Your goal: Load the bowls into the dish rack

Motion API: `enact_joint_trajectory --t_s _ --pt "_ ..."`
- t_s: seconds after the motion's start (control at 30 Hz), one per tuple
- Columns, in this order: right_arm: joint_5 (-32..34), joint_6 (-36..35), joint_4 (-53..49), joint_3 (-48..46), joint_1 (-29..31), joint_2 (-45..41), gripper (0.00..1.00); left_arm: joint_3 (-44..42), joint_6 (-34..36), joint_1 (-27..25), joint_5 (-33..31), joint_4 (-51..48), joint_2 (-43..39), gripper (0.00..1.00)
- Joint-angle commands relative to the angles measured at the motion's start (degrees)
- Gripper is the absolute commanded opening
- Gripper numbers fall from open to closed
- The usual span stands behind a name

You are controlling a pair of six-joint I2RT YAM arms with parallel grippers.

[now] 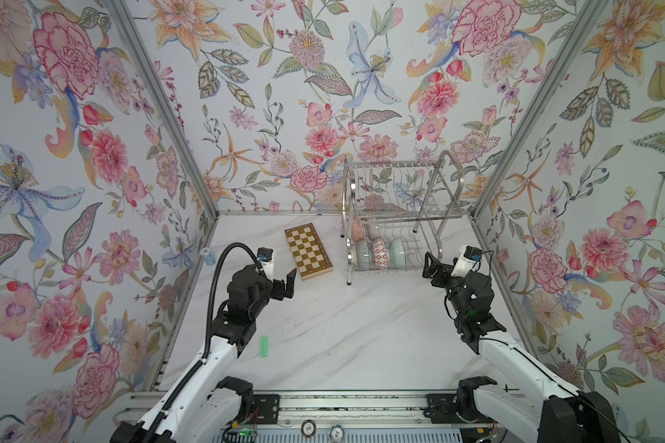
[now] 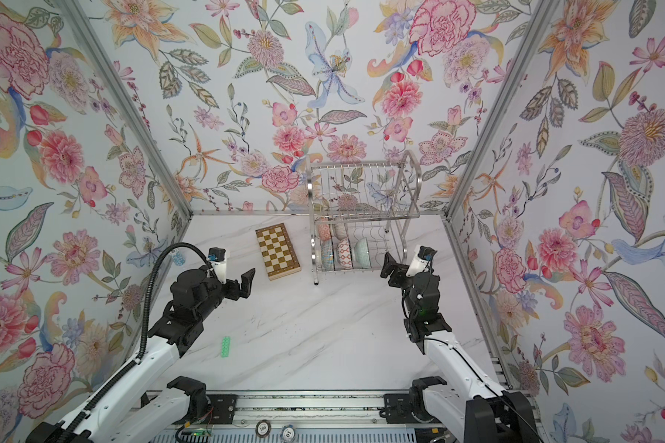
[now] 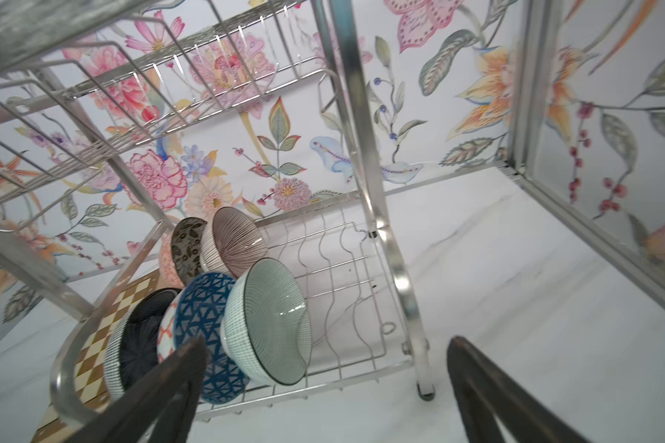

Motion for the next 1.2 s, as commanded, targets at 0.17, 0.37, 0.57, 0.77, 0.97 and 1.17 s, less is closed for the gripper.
enact_joint_trajectory --t_s 0.17,0.37,0.57,0.77,0.97,1.17 --pt "14.13 -5.98 -0.1 -5.91 0.46 -6.53 0.99 -7.02 -2.66 4.78 -10.32 11.92 -5.08 0.99" --pt "15.73 -8.45 0.69 -10.84 -0.15 -10.76 0.99 -9.7 -6.75 12.64 -16.69 14.33 -2.15 0.99" --pt "17.16 -9.78 3.63 -13.74 -2.13 -9.16 0.99 -11.82 -8.72 16.96 -19.48 18.8 4.97 0.99" --pt "14.65 -10.24 9.9 -14.31 -4.51 -0.8 0.99 -11.78 -7.58 20.32 -14.56 28.17 15.59 0.99" --pt "10.77 -11.3 16.49 -13.18 -6.23 8.14 0.99 -8.19 -3.61 20.45 -13.15 35.17 26.19 0.99" --pt "7.89 -13.28 21.83 -10.24 -7.68 15.85 0.98 -8.57 -3.97 20.6 -9.18 44.75 33.81 0.99"
